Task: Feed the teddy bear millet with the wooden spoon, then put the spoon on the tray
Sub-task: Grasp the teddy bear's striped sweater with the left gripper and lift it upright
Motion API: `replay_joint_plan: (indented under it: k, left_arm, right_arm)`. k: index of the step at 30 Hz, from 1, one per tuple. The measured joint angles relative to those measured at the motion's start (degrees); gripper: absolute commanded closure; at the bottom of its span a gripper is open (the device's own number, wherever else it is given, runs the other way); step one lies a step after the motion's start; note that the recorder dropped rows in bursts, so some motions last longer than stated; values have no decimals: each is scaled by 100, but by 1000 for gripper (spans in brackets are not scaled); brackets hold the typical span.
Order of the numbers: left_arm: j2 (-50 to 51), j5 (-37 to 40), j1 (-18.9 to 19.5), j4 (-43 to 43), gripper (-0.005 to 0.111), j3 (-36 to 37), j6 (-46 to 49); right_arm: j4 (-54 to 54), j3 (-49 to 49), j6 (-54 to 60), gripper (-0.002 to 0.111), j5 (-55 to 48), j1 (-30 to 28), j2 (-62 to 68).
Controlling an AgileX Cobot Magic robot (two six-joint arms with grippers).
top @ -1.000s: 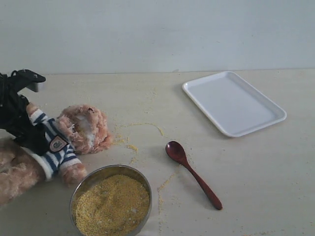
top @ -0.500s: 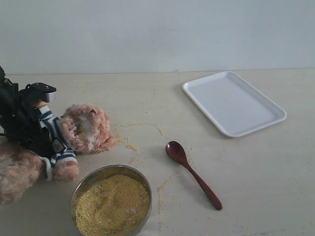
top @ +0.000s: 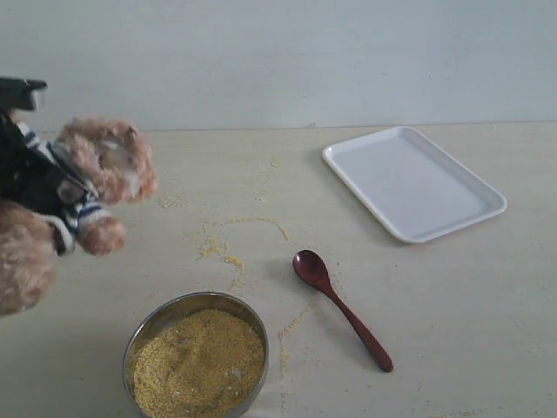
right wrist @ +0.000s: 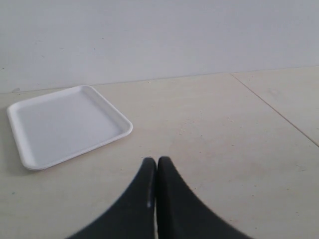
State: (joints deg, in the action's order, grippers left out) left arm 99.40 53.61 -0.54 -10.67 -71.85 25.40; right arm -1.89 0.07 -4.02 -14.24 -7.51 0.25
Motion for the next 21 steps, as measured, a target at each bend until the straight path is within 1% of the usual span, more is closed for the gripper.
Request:
replay_joint_plan:
  k: [4,6,10,13,16,21]
  left_arm:
    - [-927,184,56,-824,102,140,-241]
    - [-1312,238,70,-1160,102,431,-262]
    - [-1926,7,125,-1324,102,1349,-190]
    - [-2360,-203,255,-1324,102,2027,178]
    - [-2839,-301,381,-1397,102,2617,205]
    - [-3659,-852,395,-2148,102,3395,189]
  right_arm:
    - [0,0,0,109,0,0,0]
    - [0,0,0,109,0,0,0]
    - [0,0,0,109,0,0,0]
    - [0,0,0,109,0,0,0]
    - [0,0,0,109,0,0,0]
    - [0,0,0,109,0,0,0]
